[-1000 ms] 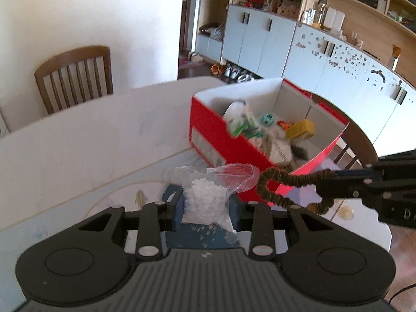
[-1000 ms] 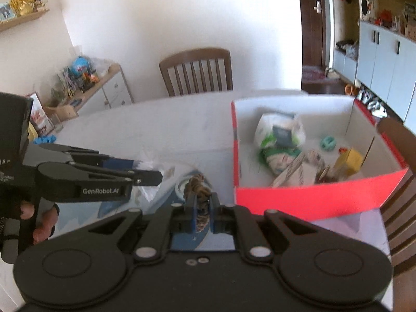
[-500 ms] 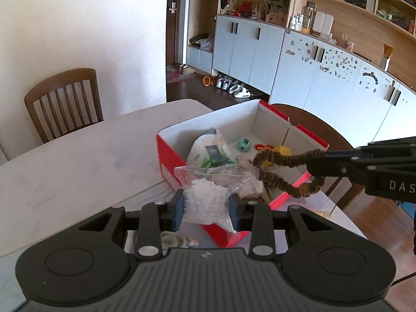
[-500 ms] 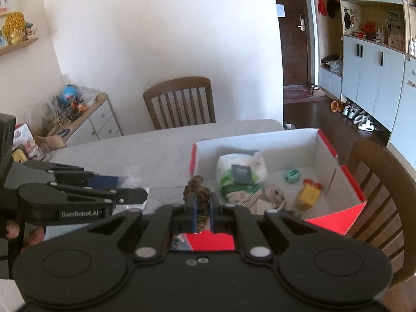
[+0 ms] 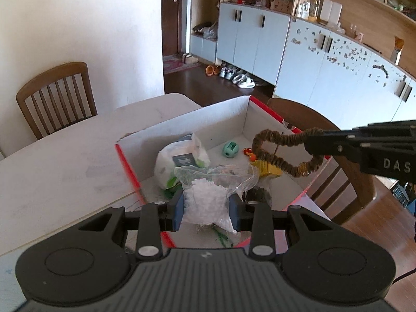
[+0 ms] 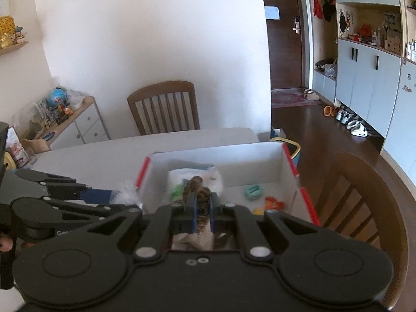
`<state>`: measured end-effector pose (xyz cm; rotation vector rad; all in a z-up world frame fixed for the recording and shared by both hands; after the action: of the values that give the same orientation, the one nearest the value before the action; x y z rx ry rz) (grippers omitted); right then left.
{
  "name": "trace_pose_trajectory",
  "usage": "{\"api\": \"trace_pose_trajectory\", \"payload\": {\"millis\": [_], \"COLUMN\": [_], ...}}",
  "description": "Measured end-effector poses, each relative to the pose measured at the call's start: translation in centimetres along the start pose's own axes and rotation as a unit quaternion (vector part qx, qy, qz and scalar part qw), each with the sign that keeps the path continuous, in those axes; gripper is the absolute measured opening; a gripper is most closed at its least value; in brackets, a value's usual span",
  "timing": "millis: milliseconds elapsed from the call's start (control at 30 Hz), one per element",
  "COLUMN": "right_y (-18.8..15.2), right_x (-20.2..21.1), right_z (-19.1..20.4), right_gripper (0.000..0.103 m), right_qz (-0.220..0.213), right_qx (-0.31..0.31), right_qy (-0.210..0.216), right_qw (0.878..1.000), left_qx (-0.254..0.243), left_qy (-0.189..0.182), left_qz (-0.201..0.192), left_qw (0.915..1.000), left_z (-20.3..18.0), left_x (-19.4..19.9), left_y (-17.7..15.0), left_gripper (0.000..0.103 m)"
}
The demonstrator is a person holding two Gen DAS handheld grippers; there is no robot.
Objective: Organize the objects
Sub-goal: 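Carry the crystal bag and fuzzy toy over the shoebox with both tools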
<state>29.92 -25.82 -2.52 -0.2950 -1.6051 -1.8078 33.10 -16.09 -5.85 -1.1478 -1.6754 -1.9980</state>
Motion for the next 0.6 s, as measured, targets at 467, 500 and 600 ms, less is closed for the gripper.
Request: {"api": "trace_pose_trajectory", "payload": {"millis": [467, 500, 600], "right_y": [0.6, 0.5, 0.2], "right_x": [-7.4, -8.0, -9.5], "right_z": [-6.0, -6.2, -6.8], "right_gripper": [0.008, 0.008, 0.008], "right_qz": [0.046, 0.052, 0.071], "right_qx": [-0.009, -0.011, -0.01], "right_qy": [-0.005, -0.002, 0.005], "right_qw": [0.999, 0.999, 0.997], "left_qx": [-0.015, -0.017, -0.019], "left_qy": [0.026, 0.027, 0.032], "left_qz": [0.056, 0.059, 0.07], "left_qw": [0.998, 0.9977, 0.9969], "left_z": [-3.1, -3.2, -3.5], "left_x": [-7.3, -7.7, -9.0], "left_y": [0.9, 1.0, 1.1], "left_gripper": [0.034, 0.034, 0.034]}}
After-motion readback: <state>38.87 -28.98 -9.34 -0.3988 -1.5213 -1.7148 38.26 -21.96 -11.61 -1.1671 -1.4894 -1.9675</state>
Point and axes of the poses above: each gripper's, at about its wrist camera, not at the fingertips, and x roughly against the way its jaws point, z to its left, y to its top, the point moved 9 cm from there along -x, roughly the way its jaws point, and after that the axes turned 4 degrees about y, right-handed, at the moved point
